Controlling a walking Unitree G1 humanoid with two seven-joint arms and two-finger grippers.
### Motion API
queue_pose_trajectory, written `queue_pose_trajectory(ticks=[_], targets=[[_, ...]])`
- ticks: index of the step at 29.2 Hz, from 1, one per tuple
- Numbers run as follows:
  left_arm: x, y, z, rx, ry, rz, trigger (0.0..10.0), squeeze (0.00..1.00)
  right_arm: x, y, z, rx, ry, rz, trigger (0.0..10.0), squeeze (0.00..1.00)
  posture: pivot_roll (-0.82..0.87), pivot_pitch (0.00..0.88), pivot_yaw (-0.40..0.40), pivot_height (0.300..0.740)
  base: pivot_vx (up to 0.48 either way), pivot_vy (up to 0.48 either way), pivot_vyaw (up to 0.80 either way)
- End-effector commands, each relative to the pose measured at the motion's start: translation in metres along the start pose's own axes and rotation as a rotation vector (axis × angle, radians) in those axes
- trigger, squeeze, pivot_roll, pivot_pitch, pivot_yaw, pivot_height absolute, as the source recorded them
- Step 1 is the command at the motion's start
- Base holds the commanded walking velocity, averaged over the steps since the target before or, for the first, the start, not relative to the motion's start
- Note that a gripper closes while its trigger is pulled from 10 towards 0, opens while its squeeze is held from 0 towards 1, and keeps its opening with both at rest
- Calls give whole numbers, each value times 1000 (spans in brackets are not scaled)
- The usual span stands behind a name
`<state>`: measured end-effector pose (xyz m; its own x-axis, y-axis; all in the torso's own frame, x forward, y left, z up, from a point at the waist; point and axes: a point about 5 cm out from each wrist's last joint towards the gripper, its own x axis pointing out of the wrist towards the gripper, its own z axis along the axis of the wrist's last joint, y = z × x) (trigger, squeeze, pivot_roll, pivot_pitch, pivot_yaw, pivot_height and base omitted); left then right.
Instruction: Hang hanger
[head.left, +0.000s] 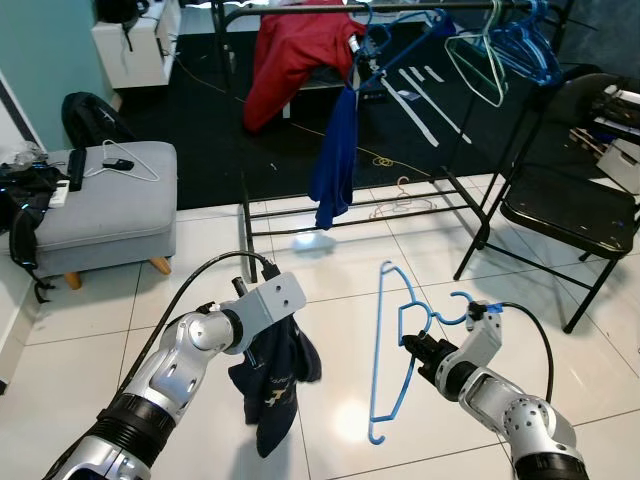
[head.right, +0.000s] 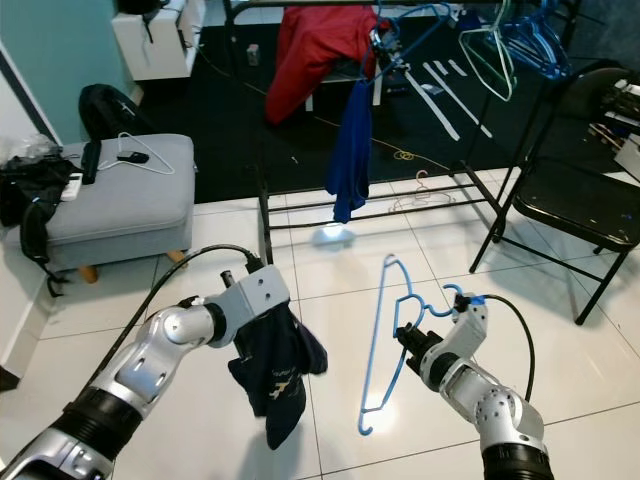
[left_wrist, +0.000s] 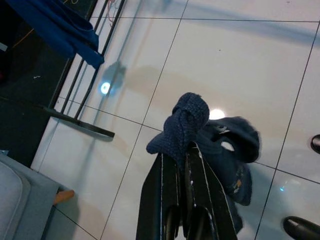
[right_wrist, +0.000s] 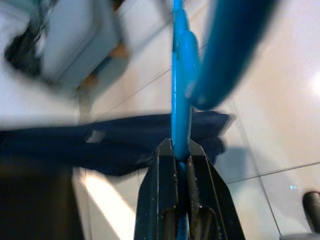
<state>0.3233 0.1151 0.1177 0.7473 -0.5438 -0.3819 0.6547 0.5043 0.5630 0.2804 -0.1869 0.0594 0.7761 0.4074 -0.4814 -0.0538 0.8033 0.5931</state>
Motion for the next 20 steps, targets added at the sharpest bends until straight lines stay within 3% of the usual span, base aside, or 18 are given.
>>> queue_pose_trajectory(ticks=[1, 3, 4, 7, 8, 9, 10, 11, 12, 13, 14, 17, 20], targets=[[1, -3, 1, 12, -14, 0, 10000, 0, -1, 13, -19, -97, 150, 98, 10000, 0, -51, 98, -9, 740, 0, 0, 0], [1, -3, 1, 12, -14, 0, 10000, 0, -1, 13, -19, -97, 150, 98, 10000, 0, -51, 98, -9, 740, 0, 0, 0], [2, -2, 1, 16, -14, 1, 10000, 0, -4, 16, -30, -226, 258, 131, 10000, 0, -51, 96, -5, 740, 0, 0, 0], [2, -2, 1, 16, -14, 1, 10000, 0, -4, 16, -30, -226, 258, 131, 10000, 0, -51, 96, -5, 740, 0, 0, 0], [3, -1, 2, 19, -16, 5, 10000, 0, -6, 2, -42, -553, 383, 49, 10000, 0, -51, 95, -1, 740, 0, 0, 0], [3, -1, 2, 19, -16, 5, 10000, 0, -6, 2, -42, -553, 383, 49, 10000, 0, -51, 95, -1, 740, 0, 0, 0], [5, 1, 3, 11, -22, 14, 10000, 0, -8, -11, -45, -790, 443, -12, 10000, 0, -50, 95, -1, 740, 0, 0, 0], [5, 1, 3, 11, -22, 14, 10000, 0, -8, -11, -45, -790, 443, -12, 10000, 0, -50, 95, -1, 740, 0, 0, 0], [6, 1, 4, 4, -39, 20, 10000, 0, -7, -17, -39, -945, 429, -50, 10000, 0, -52, 95, -1, 740, 0, 0, 0], [6, 1, 4, 4, -39, 20, 10000, 0, -7, -17, -39, -945, 429, -50, 10000, 0, -52, 95, -1, 740, 0, 0, 0], [6, 0, 5, 34, -62, 9, 10000, 0, -5, -16, -33, -1015, 390, -53, 10000, 0, -52, 94, -4, 740, 0, 0, 0], [8, -2, 2, 118, -57, -30, 10000, 0, -4, 0, -30, -995, 355, 41, 10000, 0, -53, 93, -5, 740, 0, 0, 0], [8, -2, 1, 144, -50, -40, 10000, 0, -6, 6, -32, -984, 371, 84, 10000, 0, -53, 93, -5, 740, 0, 0, 0]])
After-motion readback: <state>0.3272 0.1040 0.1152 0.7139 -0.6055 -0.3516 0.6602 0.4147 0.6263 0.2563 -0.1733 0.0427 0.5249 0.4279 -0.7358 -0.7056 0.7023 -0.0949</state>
